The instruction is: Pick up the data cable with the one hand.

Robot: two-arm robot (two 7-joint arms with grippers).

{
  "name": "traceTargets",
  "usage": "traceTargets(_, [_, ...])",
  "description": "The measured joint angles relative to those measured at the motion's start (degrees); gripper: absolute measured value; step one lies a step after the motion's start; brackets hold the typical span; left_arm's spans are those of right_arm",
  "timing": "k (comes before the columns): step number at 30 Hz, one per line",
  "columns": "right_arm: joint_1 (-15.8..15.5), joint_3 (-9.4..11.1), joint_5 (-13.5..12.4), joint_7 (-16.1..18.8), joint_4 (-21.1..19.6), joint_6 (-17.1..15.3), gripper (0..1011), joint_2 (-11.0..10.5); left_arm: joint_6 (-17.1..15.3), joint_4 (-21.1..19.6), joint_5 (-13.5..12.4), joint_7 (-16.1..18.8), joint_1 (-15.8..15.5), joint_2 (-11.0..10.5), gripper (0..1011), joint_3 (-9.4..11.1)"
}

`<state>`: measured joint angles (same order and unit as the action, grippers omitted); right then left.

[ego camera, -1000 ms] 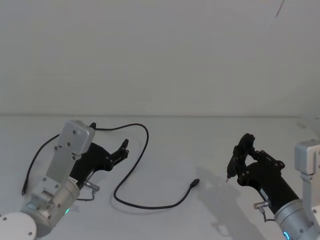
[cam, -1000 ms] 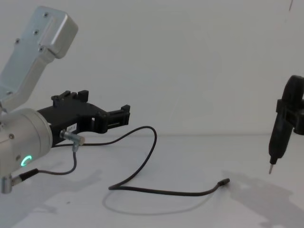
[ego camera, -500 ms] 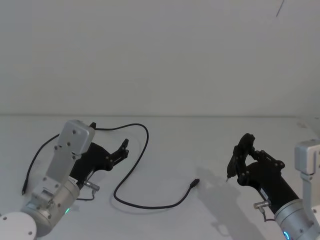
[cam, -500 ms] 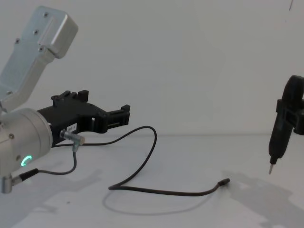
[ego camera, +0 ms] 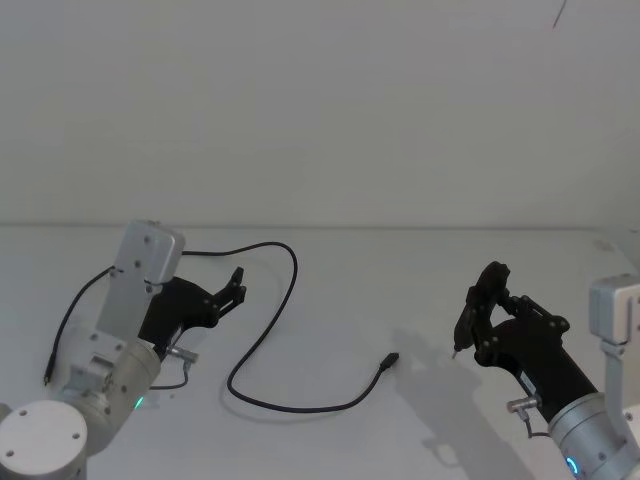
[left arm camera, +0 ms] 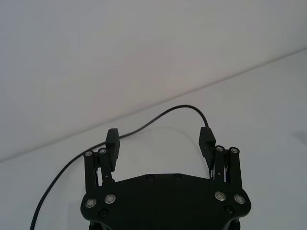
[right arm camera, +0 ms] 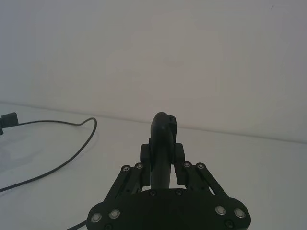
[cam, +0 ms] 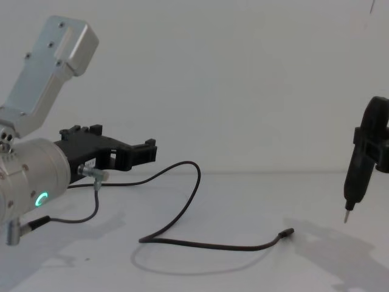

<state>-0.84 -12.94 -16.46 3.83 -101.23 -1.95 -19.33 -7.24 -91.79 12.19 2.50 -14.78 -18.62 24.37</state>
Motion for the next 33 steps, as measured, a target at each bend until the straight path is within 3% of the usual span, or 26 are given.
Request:
traceTargets(7, [0.00,0.00,0.00,0.00,0.00,0.00,279,0.00,-2.98,-0.92,0.71,-0.72,-0.08,-0.22,1001,-0.29])
traceTargets(12, [0.00,0.00,0.00,0.00,0.00,0.00,279,0.00,-5.44,-2.43,1.41,-3.04,0.02,-1.48,1001,-0.33])
traceTargets(30, [0.00,0.00,0.00,0.00,0.00,0.00,279,0.00,-11.56,-8.58,3.16,-14.54,-0.50,-8.34,1001,0.98])
traceTargets(33, [0.00,0.00,0.00,0.00,0.00,0.00,279,0.00,-12.89,-9.68,3.49,-17.70,-1.17,-9.79,1001,1.63])
